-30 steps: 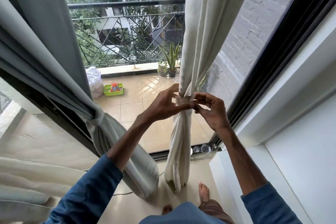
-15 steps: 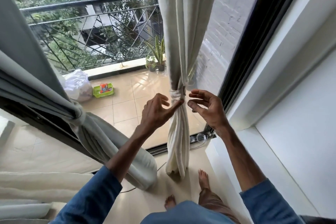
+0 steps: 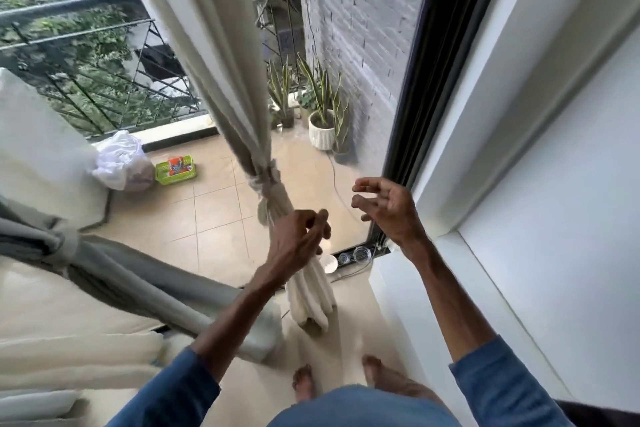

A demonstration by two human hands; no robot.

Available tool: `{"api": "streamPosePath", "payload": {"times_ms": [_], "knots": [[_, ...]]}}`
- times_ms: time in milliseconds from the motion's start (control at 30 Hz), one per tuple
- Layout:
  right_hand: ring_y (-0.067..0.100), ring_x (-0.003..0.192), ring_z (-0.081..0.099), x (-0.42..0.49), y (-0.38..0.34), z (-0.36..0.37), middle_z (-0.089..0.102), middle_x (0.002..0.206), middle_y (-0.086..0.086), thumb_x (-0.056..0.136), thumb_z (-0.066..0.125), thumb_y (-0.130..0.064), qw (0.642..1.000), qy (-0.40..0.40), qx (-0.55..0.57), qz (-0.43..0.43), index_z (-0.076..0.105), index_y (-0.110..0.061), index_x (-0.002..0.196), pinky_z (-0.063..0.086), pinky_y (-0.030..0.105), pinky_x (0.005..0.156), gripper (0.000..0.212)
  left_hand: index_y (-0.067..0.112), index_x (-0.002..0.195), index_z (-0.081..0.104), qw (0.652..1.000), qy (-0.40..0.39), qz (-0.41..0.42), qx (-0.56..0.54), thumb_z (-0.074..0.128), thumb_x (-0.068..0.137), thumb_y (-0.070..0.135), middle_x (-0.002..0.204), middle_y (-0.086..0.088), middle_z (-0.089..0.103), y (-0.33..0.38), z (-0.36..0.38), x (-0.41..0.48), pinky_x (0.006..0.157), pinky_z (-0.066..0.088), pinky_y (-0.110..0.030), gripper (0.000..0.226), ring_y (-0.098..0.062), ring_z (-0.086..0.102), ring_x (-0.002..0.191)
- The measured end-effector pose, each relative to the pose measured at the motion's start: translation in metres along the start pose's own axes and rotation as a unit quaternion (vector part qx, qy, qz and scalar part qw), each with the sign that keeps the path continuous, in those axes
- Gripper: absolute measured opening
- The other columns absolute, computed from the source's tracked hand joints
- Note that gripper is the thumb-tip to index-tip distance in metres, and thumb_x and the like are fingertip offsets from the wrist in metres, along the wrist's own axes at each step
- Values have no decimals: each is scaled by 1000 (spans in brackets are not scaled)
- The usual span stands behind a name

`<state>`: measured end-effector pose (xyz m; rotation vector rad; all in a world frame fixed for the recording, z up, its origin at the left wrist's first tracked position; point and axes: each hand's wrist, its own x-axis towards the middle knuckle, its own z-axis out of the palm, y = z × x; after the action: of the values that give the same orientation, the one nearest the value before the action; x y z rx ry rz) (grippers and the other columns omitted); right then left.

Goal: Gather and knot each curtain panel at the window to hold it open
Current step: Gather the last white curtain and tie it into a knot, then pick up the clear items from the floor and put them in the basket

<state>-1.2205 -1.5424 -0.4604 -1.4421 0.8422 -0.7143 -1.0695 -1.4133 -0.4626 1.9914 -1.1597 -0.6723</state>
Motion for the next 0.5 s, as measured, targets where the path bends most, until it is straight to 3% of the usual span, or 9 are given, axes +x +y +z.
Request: {"api": "streamPosePath", "payload": {"times_ms": [200,333,500], "knots": [[26,81,76,12,41,-63,76,99,11,90,71,-10,997,0,-20,71,71,-10,106,58,34,62,16,18,69,69,996,-34,-76,16,53,93,34,69,6,74,15,63,22,60,60,-42,34,-10,68,50],[21,77,74,17,94,-90,77,92,10,91,69,-9,988,14,-22,151,73,-9,102,55,29,60,12,19,65,68,988,-48,-135,59,51,87,36,57,7,70,-10,104,48,68,59,-34,33,-4,65,47],[29,84,75,30,181,-100,78,96,9,96,64,-14,968,36,6,248,72,-9,104,55,33,65,12,20,62,67,974,-88,-192,85,50,85,38,59,4,70,-71,162,84,62,59,-34,33,-7,67,49]]}}
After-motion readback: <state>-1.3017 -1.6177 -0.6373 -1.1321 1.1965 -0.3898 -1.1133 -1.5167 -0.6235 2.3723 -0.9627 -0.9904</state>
